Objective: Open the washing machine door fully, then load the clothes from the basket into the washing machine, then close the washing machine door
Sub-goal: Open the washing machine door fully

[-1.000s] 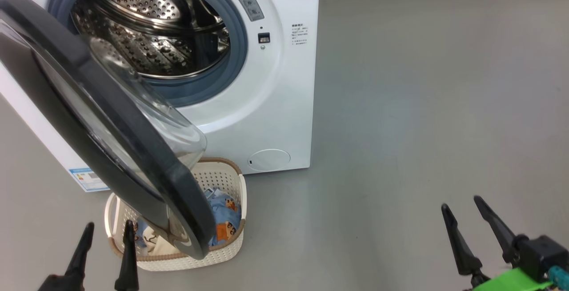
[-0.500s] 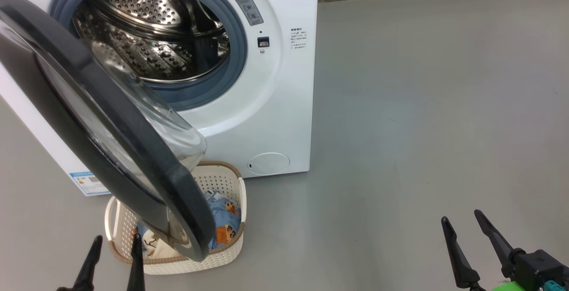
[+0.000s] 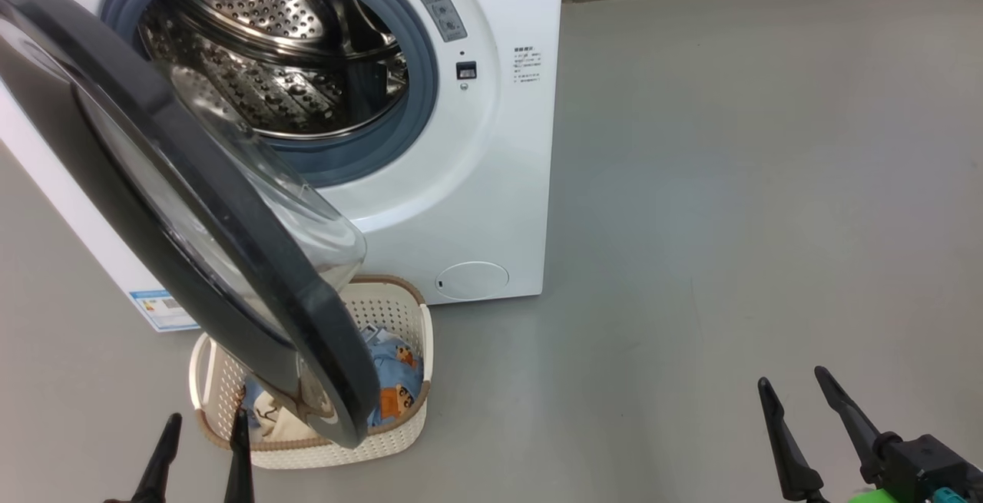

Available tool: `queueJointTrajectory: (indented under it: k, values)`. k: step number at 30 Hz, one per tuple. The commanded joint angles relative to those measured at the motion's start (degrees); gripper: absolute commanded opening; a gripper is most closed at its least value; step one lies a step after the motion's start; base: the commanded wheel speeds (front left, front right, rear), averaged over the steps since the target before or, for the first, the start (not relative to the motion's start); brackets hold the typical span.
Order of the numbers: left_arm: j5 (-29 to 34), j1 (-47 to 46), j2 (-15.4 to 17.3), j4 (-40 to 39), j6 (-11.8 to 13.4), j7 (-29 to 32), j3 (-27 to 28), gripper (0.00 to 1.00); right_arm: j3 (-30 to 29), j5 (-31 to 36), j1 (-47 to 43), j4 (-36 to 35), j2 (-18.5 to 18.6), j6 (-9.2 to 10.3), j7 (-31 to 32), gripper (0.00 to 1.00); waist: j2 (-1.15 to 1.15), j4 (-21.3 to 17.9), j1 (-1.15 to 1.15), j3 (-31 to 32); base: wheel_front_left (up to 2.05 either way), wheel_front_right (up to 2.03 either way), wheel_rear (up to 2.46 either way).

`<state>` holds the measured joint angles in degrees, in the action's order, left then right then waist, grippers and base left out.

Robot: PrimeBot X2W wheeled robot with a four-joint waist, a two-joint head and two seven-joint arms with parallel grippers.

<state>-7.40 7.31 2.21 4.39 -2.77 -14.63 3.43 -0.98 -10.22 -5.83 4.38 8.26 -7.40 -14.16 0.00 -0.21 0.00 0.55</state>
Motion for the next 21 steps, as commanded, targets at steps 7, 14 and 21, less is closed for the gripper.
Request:
queueJointTrajectory:
  k: [7,14,21]
  values:
    - [0.01,-1.26,0.67,-1.17,0.27,-0.37,1.58,1.00,1.23,0.24,1.99,-0.42,0.16,-0.09,-0.09,1.00,0.00,0.11,0.00,-0.17,0.00,0.00,0.00]
    - [-0.22,-1.31,0.67,-1.00,0.36,-0.37,1.34,0.70,1.20,0.44,2.17,-0.09,0.14,-0.09,0.12,1.00,0.00,0.22,0.00,-0.15,0.00,0.00,0.00]
    - [-1.75,-1.56,0.67,-1.84,0.69,-0.37,1.24,0.00,1.12,0.19,2.27,0.22,-0.15,-0.09,0.10,1.00,0.00,0.54,0.00,-0.26,0.00,0.00,0.00]
